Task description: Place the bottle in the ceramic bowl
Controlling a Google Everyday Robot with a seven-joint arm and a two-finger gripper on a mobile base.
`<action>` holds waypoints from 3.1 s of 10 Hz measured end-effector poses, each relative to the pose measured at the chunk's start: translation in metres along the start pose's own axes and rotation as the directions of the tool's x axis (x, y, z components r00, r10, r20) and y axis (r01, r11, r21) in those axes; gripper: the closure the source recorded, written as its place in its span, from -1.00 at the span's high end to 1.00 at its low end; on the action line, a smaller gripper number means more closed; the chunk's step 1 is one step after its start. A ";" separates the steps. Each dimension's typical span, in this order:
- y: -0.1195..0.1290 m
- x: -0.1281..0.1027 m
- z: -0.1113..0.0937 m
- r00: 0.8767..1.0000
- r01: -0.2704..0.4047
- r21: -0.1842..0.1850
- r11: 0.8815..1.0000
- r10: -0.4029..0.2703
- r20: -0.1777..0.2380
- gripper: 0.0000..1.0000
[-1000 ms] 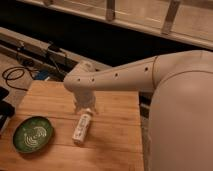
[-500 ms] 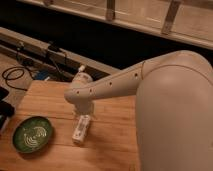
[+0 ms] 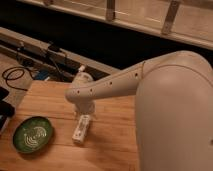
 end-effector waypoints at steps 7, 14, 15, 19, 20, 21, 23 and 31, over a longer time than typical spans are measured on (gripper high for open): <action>0.008 0.008 0.040 0.997 0.005 -0.031 0.999 -0.007 -0.075 0.30; 0.024 0.024 0.072 0.992 -0.009 -0.096 0.995 -0.003 -0.129 -0.05; 0.019 0.024 0.071 0.992 -0.019 -0.102 0.995 0.006 -0.124 -0.26; 0.004 0.022 0.062 0.996 -0.029 -0.103 0.994 0.019 -0.091 -0.98; 0.001 0.017 0.053 0.997 -0.030 -0.095 0.995 0.024 -0.070 -1.00; 0.001 0.011 0.038 0.999 -0.018 -0.085 0.996 0.015 -0.041 -1.00; 0.010 -0.001 -0.005 1.000 0.025 -0.068 0.997 -0.024 0.020 -1.00; 0.178 -0.002 -0.082 0.892 0.449 -0.102 0.888 -0.440 0.105 -1.00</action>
